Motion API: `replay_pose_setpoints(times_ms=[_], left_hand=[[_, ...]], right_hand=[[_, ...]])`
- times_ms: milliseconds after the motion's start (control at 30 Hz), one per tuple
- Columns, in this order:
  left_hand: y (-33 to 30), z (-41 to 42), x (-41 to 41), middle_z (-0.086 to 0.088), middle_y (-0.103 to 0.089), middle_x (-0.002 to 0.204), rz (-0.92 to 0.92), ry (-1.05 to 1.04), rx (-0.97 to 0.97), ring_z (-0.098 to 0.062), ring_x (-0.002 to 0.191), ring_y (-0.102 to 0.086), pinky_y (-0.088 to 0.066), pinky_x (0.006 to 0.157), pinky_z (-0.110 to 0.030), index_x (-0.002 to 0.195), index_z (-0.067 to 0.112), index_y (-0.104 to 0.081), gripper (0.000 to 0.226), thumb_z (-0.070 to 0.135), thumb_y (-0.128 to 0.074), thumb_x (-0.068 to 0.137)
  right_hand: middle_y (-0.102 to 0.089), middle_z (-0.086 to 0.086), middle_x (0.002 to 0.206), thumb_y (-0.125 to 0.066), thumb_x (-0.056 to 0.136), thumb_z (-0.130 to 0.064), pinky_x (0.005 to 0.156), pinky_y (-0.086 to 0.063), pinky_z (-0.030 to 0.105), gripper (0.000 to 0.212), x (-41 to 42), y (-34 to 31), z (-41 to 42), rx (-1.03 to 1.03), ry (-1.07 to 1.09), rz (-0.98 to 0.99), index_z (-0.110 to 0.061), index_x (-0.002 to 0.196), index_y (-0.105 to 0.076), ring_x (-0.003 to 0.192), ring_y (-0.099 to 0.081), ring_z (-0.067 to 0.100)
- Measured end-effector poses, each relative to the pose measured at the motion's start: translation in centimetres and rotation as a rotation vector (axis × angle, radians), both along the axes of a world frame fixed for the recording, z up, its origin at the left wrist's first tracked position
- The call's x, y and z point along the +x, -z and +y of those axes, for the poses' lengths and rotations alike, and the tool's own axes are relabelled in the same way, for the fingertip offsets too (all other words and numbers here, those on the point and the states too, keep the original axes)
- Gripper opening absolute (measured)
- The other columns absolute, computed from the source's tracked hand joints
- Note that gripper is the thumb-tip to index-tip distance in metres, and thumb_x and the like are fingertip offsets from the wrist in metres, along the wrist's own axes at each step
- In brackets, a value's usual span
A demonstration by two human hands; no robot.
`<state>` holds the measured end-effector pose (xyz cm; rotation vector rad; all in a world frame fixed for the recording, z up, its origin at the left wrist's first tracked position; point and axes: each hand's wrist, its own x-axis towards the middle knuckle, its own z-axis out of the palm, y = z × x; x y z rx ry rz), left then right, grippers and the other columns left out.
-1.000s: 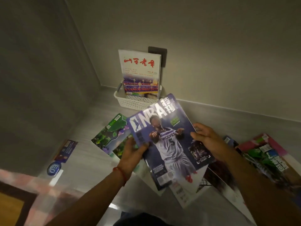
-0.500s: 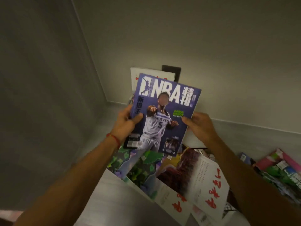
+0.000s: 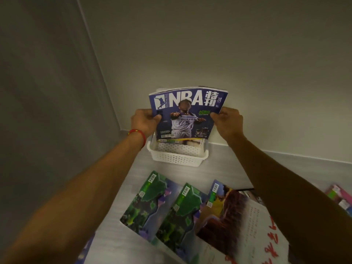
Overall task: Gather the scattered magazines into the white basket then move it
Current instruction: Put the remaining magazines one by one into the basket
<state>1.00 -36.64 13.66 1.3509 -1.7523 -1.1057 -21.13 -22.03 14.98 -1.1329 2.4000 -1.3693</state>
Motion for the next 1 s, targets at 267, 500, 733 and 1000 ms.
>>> replay_pose_setpoints(times_ms=[267, 500, 733, 1000], left_hand=[[2.6, -3.5, -0.3, -0.010, -0.078, 0.101, 0.083, -0.035, 0.053, -0.029, 0.096, -0.072, -0.059, 0.089, -0.044, 0.102, 0.013, -0.078, 0.018, 0.019, -0.072, 0.086], [4.8, -3.7, -1.7, -0.014, -0.076, 0.108, 0.090, -0.088, 0.170, -0.025, 0.101, -0.070, -0.054, 0.093, -0.032, 0.105, 0.005, -0.076, 0.025, 0.016, -0.077, 0.083], [6.5, -3.4, -3.2, -0.016, -0.074, 0.112, 0.211, -0.197, 0.329, -0.030, 0.102, -0.069, -0.056, 0.096, -0.040, 0.110, 0.005, -0.074, 0.030, 0.017, -0.078, 0.083], [6.6, -2.5, -3.2, -0.017, -0.059, 0.127, 0.284, -0.186, 0.358, -0.034, 0.113, -0.060, -0.053, 0.098, -0.044, 0.125, 0.011, -0.049, 0.046, -0.002, -0.060, 0.082]], right_hand=[[-0.075, 0.006, 0.109, -0.060, 0.096, -0.031, 0.059, -0.037, 0.006, 0.026, 0.2, 0.8, -2.7, 0.087, -0.015, 0.114, -0.009, 0.105, -0.069, 0.083, -0.064, 0.010], [-0.072, 0.012, 0.114, -0.058, 0.098, -0.028, 0.076, -0.046, 0.023, 0.029, 0.2, 3.6, -2.6, 0.199, 0.022, 0.021, -0.004, 0.110, -0.068, 0.095, -0.068, 0.024], [-0.074, 0.015, 0.101, -0.057, 0.096, -0.018, 0.052, -0.037, 0.015, 0.020, 0.1, 5.7, -4.0, 0.229, 0.184, -0.121, -0.006, 0.085, -0.067, 0.073, -0.059, 0.017], [-0.060, 0.002, 0.133, -0.064, 0.090, -0.010, 0.098, -0.053, 0.041, 0.045, -0.7, 6.6, 0.1, 0.209, -0.027, -0.386, -0.019, 0.133, -0.054, 0.117, -0.060, 0.022]])
